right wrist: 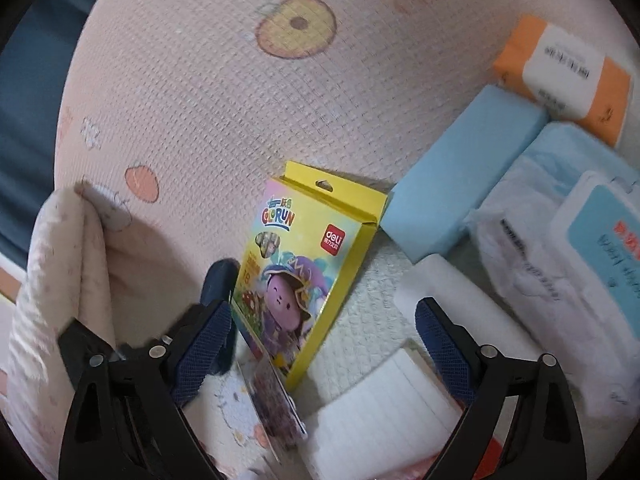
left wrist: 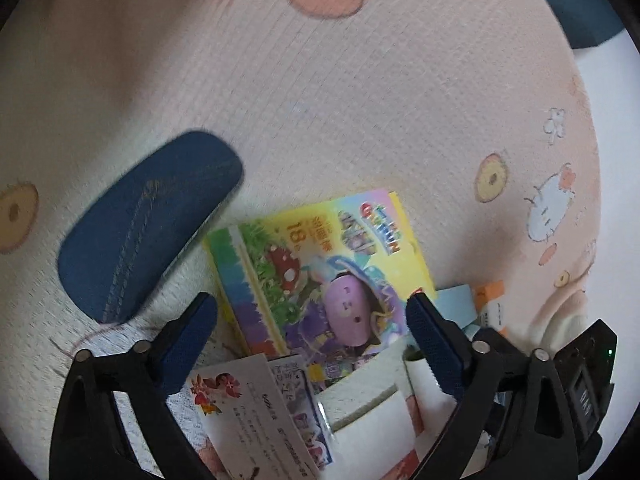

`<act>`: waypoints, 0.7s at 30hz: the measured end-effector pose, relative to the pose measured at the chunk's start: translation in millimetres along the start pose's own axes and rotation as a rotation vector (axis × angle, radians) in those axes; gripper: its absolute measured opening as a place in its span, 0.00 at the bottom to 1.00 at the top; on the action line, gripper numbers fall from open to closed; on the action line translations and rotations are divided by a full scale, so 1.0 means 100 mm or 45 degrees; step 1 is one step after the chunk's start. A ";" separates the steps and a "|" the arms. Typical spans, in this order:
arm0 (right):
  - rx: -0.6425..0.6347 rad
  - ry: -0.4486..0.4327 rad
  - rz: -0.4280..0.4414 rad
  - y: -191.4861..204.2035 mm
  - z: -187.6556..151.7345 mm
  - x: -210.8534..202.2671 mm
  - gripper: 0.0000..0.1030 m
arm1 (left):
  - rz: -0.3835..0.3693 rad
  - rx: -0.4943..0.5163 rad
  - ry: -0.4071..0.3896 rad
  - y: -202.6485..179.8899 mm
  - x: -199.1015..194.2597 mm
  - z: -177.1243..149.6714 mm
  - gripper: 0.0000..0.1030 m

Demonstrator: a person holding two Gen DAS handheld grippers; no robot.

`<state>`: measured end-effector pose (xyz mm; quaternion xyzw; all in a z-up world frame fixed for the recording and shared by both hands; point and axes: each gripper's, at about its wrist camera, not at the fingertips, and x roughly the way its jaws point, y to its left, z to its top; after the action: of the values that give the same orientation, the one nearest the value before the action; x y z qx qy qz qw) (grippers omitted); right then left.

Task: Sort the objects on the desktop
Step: 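Close the left gripper on the yellow COLORUN box while the right gripper pinches its edge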

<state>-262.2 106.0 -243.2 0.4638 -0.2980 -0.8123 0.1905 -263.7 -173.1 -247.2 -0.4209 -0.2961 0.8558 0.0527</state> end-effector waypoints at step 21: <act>0.243 0.011 0.048 -0.09 -0.02 0.63 0.40 | -0.021 -0.147 0.106 0.20 0.36 -0.01 0.57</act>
<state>-291.6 75.1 -289.8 0.4775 -0.3821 -0.7744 0.1621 -282.8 -177.1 -283.0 -0.4560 -0.3460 0.8186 0.0477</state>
